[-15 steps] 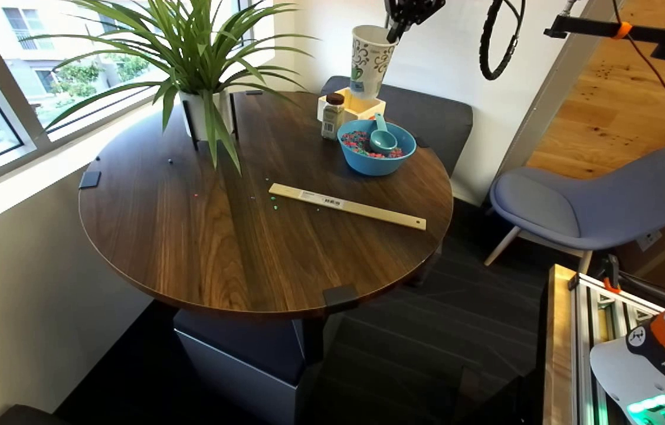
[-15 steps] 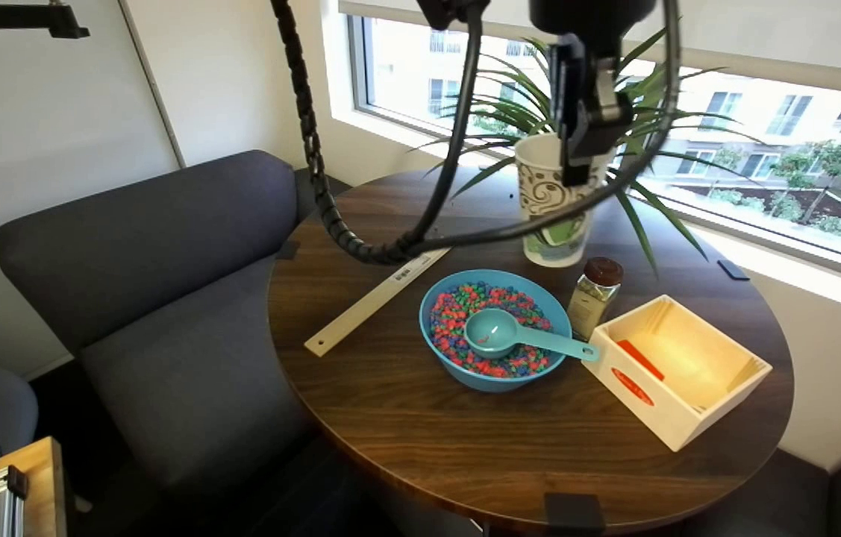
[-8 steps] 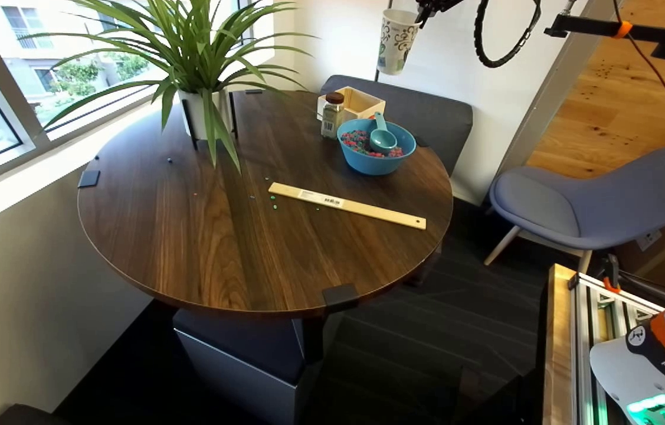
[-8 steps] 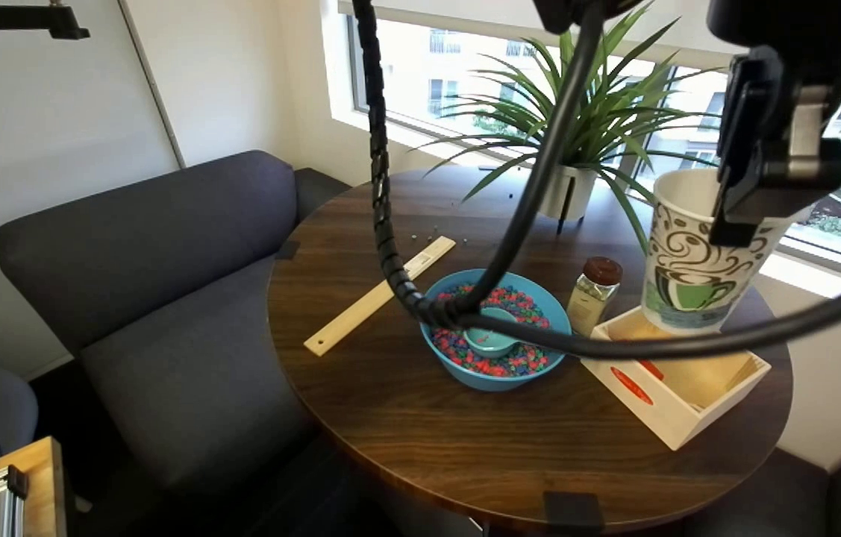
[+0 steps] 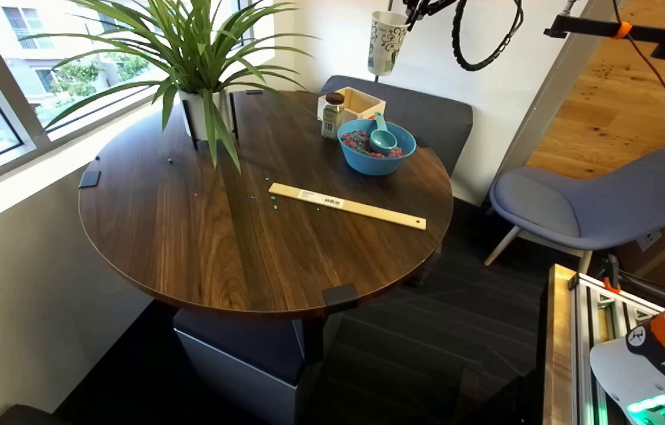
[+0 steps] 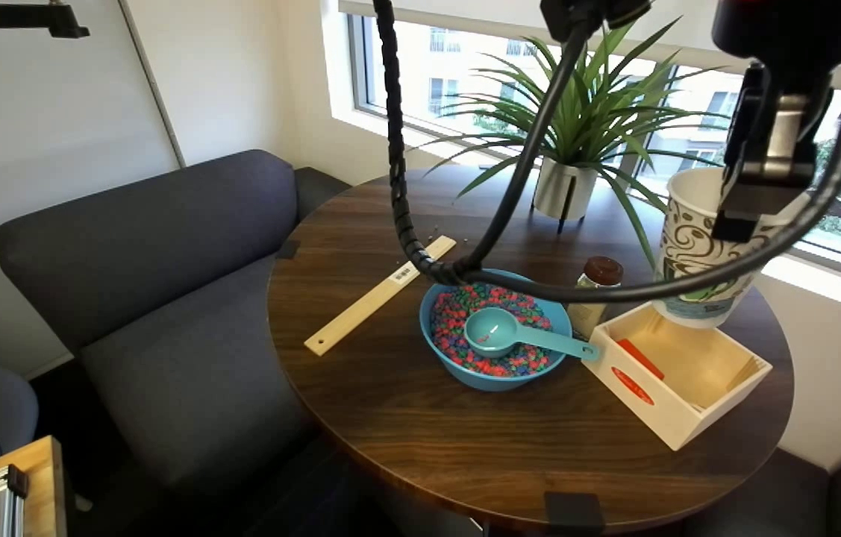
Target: Put the coffee cup in the wooden box.
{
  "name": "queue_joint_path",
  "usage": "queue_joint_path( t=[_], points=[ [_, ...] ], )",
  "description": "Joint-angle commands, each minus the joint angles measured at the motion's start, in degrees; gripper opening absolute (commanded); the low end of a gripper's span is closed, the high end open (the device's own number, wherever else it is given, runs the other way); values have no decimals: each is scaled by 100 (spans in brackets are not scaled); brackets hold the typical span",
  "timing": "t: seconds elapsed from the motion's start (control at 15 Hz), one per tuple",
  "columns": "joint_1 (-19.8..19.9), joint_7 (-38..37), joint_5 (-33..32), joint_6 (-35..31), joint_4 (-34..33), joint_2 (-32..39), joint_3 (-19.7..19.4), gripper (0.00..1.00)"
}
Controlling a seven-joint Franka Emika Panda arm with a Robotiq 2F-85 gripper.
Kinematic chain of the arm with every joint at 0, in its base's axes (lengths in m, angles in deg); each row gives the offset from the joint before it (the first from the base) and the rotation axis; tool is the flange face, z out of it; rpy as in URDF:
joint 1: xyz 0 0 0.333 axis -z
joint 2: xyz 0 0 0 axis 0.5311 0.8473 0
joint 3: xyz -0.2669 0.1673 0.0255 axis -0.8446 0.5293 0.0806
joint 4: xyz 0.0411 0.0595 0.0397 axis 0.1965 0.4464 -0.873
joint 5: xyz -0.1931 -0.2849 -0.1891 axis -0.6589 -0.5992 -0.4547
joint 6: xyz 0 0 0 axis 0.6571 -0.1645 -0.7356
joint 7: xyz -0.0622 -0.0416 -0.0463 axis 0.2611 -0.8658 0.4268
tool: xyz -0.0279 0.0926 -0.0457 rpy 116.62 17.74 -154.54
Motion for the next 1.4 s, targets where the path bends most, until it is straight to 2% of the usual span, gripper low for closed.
queue_joint_path(
  t=[0.0, 0.27, 0.6, 1.07, 1.33],
  points=[
    [69, -147, 493, -74, -108, 239, 44, 1],
    [117, -509, 739, -125, -264, 618, 23, 1],
    [209, -1053, 733, -150, -683, 1178, 6, 1],
    [262, -1222, 873, -179, -974, 1607, 111, 1],
    [217, -1378, 860, -206, -1038, 1714, 25, 1]
  ],
)
